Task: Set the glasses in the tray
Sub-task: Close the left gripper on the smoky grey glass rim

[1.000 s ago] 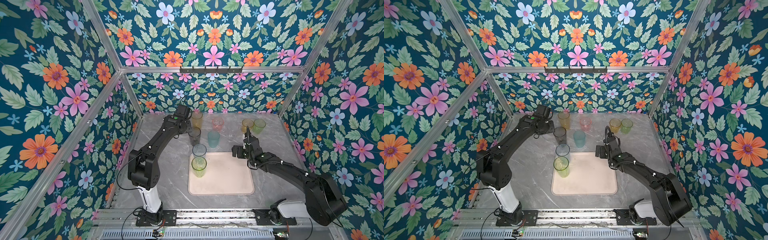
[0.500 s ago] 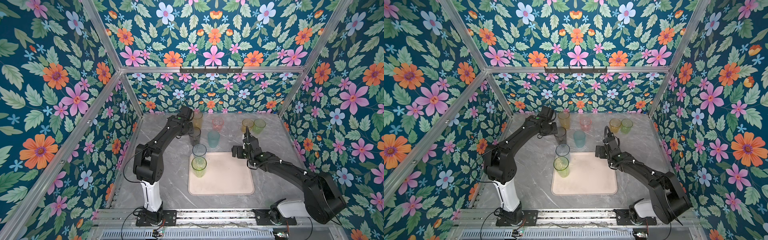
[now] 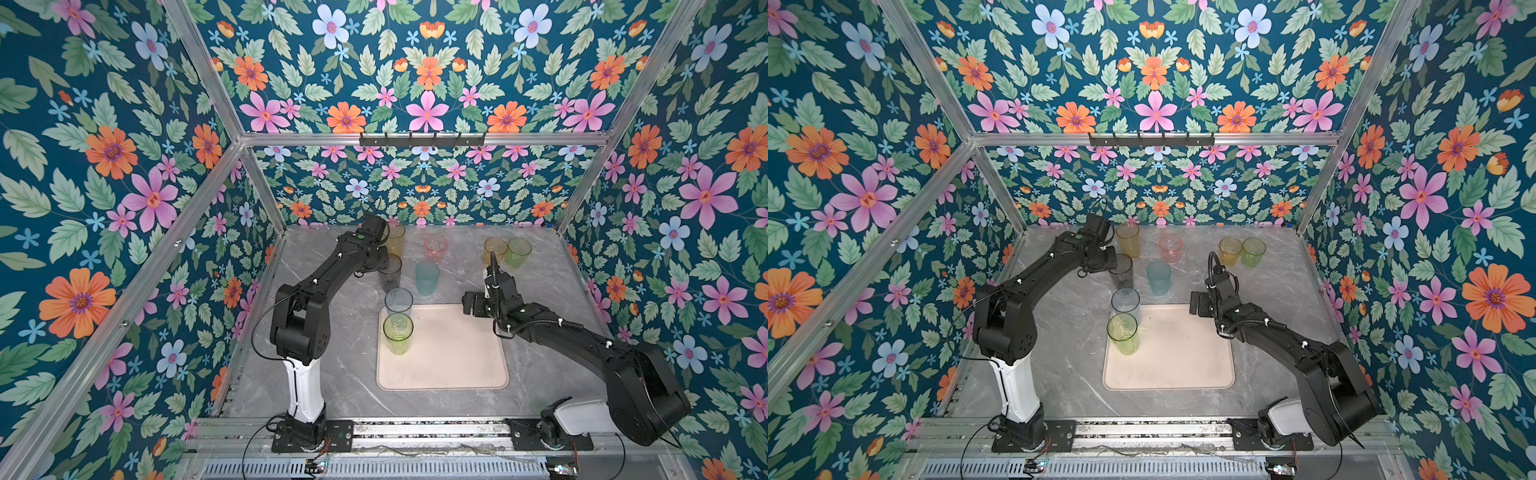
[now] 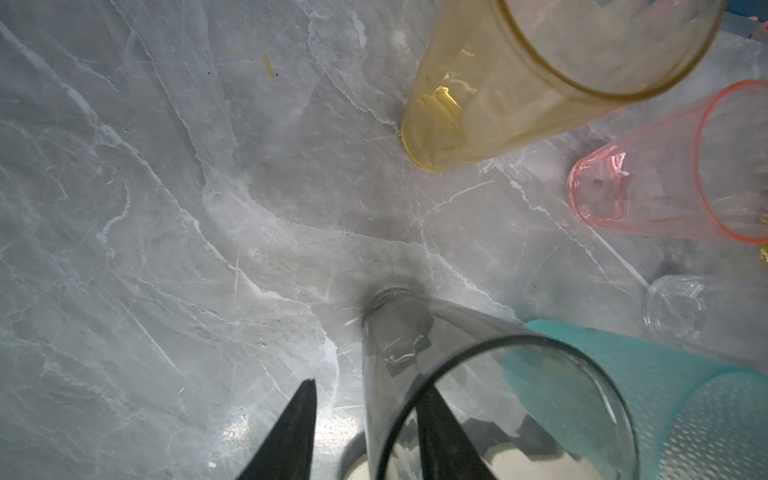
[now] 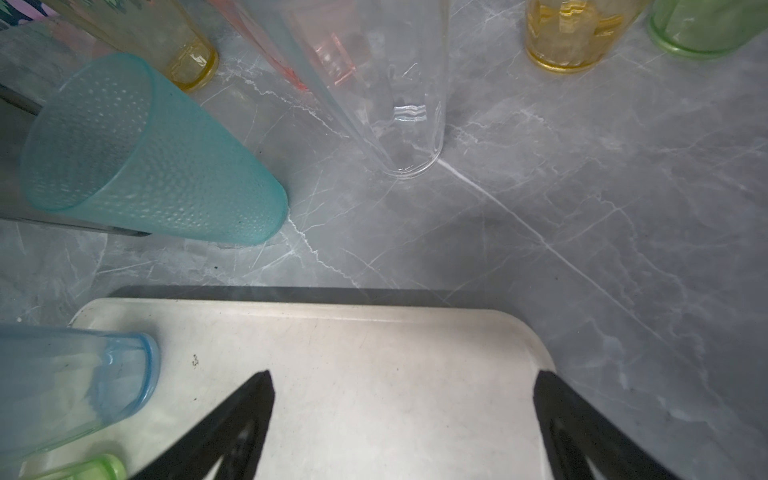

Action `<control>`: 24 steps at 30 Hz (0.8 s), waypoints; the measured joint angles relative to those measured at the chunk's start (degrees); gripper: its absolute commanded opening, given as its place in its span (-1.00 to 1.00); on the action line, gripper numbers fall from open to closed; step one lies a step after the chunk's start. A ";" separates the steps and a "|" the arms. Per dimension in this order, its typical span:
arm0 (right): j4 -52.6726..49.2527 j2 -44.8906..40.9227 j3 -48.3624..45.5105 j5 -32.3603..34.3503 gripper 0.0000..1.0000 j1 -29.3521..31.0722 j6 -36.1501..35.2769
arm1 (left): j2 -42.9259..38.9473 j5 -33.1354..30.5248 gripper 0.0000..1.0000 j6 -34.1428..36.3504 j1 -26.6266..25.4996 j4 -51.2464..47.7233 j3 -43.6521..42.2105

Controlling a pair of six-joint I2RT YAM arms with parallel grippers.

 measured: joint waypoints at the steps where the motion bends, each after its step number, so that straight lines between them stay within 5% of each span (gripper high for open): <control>1: 0.02 0.00 0.02 -0.04 0.98 0.00 0.00 | 0.13 0.02 -0.20 0.00 0.00 0.00 0.07; 24: -0.02 0.00 0.02 -0.24 0.98 0.00 0.00 | 1.57 0.24 -0.62 0.44 0.00 0.35 0.72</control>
